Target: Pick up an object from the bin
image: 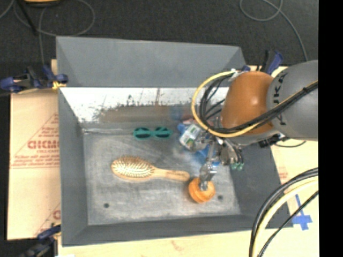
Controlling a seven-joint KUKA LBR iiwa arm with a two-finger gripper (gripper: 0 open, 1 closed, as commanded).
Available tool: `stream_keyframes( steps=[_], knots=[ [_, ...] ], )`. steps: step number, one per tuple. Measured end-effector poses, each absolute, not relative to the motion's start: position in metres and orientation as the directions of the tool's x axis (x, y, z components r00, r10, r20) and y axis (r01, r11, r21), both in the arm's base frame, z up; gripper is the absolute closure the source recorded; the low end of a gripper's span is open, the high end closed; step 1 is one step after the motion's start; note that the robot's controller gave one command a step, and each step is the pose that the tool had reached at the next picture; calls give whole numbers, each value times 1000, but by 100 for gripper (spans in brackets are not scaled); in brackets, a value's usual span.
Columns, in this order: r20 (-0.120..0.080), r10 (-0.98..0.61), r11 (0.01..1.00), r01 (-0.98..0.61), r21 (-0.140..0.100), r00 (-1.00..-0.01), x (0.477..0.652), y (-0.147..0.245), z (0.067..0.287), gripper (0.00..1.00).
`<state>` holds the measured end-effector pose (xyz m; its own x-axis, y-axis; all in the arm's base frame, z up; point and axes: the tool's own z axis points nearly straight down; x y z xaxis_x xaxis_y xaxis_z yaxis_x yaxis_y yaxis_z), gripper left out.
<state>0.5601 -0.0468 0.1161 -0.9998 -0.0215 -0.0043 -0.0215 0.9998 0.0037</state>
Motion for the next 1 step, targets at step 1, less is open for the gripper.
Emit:
stream_keyframes(
  steps=[1],
  knots=[
    [-50, -20, 1000, -20, 2, -999, 573, -47, 113, 0]
  ],
)
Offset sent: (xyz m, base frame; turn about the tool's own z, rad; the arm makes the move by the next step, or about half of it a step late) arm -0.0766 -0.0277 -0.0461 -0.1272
